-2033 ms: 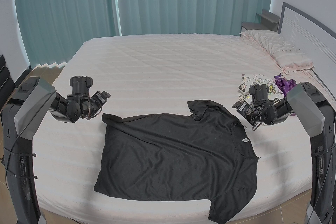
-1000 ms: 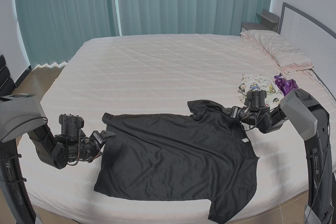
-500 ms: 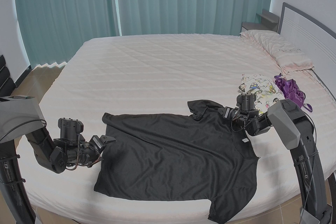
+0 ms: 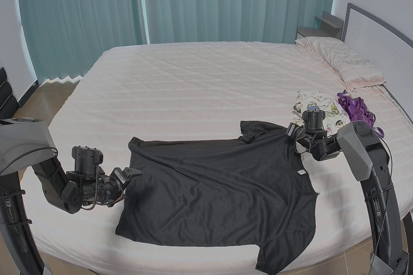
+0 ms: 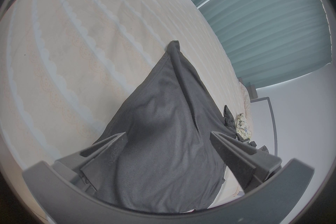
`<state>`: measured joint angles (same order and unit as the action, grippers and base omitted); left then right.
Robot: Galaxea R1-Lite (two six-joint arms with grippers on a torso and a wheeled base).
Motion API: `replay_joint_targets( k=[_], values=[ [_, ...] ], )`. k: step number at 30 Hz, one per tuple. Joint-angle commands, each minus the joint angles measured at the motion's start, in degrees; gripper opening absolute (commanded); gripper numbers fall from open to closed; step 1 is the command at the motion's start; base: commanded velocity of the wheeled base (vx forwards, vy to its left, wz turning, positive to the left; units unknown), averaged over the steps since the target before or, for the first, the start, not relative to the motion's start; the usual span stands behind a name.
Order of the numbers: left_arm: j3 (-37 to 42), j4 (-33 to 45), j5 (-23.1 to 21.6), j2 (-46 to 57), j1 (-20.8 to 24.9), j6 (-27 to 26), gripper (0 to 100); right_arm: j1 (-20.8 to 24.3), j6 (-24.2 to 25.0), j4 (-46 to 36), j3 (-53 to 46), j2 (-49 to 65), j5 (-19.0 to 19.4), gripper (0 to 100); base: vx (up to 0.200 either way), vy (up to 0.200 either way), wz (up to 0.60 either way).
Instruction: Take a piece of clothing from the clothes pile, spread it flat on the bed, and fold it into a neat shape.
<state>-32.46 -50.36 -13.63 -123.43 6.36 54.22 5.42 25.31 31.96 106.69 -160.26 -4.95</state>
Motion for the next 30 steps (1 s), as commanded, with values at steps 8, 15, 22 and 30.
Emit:
replay_joint_targets(
  k=[8, 15, 22, 30],
  values=[
    [0.0, 0.0, 0.1, -0.6, 0.1, 0.0, 100, -2.4, 0.8, 0.0, 1.0, 1.0, -3.0, 0, 0.000, 0.000, 0.00],
    [0.0, 0.0, 0.1, -0.5, 0.1, 0.0, 100, -2.8, 0.8, -0.1, 2.3, 1.1, -4.3, 0, 0.000, 0.000, 0.00],
    [0.0, 0.0, 0.1, -0.5, 0.1, 0.0, 100, -3.2, 0.8, -0.2, 1.9, 0.9, -4.4, 0, 0.000, 0.000, 0.00],
    [-0.1, -0.1, 0.1, -0.1, 0.1, 0.0, 100, -2.6, 0.7, -2.5, -4.7, 5.2, -4.4, 100, 0.000, 0.000, 0.00]
  ],
)
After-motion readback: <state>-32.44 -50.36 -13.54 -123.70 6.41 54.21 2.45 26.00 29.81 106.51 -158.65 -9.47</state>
